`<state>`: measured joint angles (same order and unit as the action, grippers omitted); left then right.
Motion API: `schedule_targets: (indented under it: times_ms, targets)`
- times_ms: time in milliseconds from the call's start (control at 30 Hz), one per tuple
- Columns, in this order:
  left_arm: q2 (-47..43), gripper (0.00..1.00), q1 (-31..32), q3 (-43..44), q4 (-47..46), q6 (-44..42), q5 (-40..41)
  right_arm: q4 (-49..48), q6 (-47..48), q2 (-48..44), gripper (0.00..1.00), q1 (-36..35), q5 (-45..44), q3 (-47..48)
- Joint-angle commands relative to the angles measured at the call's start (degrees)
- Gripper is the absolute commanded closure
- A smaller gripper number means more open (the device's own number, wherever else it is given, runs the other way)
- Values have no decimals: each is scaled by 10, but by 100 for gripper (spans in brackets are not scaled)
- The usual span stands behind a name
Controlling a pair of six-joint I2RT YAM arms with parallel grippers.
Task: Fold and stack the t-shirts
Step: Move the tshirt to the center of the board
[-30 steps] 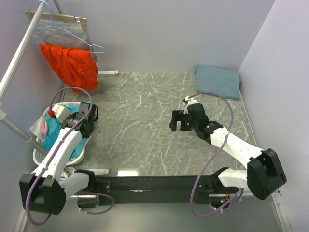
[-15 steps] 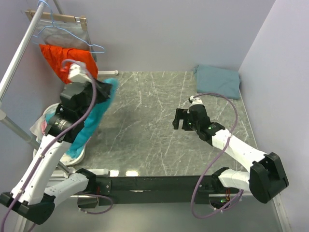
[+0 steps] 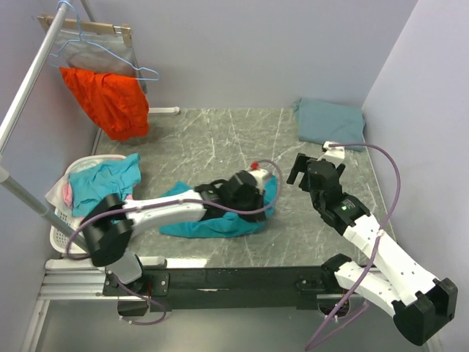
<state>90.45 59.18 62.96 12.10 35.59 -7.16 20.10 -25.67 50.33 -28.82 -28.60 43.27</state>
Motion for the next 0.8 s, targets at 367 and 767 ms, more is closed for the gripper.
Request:
schedule_targets:
  times_ms: [367,767]
  targets:
    - [-165,1,-63,-97,45,119,340,-27,68,124,0,3,251,28]
    - [-198,1,-129,-243,86,237,352,-56,134,208,3,-23,536,23]
